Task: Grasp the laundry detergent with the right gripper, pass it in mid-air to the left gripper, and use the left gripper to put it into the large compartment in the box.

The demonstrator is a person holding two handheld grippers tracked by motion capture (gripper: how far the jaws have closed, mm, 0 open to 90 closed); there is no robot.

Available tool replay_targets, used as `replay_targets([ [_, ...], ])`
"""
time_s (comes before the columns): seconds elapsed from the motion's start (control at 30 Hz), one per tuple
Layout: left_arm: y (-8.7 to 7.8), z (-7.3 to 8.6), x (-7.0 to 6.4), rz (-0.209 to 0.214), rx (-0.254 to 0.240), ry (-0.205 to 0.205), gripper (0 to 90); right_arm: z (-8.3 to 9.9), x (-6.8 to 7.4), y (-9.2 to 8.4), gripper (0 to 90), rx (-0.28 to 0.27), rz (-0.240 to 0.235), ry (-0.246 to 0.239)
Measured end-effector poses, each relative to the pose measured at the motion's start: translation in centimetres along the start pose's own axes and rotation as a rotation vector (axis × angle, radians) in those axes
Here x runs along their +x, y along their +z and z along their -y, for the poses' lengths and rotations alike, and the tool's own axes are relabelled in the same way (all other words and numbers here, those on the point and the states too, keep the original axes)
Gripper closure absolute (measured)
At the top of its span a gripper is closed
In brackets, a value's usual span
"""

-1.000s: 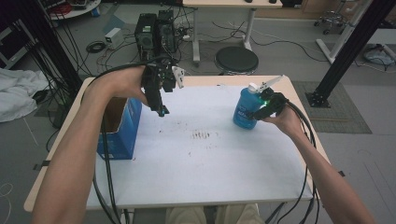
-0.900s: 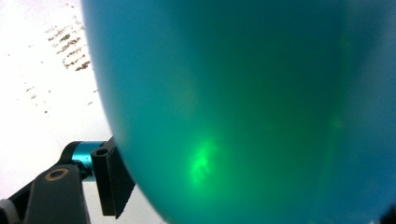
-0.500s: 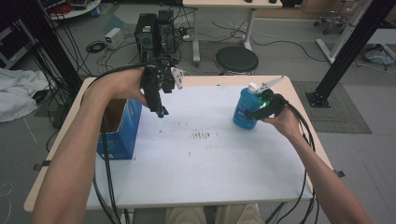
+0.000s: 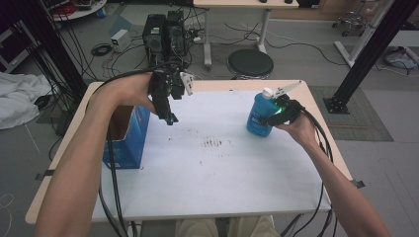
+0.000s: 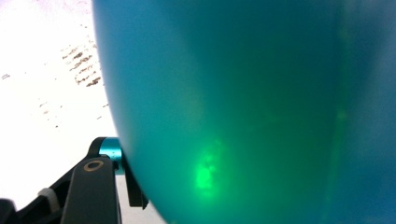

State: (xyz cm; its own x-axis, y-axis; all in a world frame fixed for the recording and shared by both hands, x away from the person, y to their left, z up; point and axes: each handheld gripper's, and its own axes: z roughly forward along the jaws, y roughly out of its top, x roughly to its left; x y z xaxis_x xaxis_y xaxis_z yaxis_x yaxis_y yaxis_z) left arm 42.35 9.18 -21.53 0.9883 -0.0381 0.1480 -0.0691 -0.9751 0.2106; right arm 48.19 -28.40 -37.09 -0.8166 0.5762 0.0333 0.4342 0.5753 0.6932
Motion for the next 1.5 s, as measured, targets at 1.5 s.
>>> replay_targets([
  [1.5, -1.1, -0.2, -0.6, -0.008, -0.063, -0.018, 20.7, 0.0, 0.1, 0.6, 46.3, -0.035, -0.058, -0.031],
])
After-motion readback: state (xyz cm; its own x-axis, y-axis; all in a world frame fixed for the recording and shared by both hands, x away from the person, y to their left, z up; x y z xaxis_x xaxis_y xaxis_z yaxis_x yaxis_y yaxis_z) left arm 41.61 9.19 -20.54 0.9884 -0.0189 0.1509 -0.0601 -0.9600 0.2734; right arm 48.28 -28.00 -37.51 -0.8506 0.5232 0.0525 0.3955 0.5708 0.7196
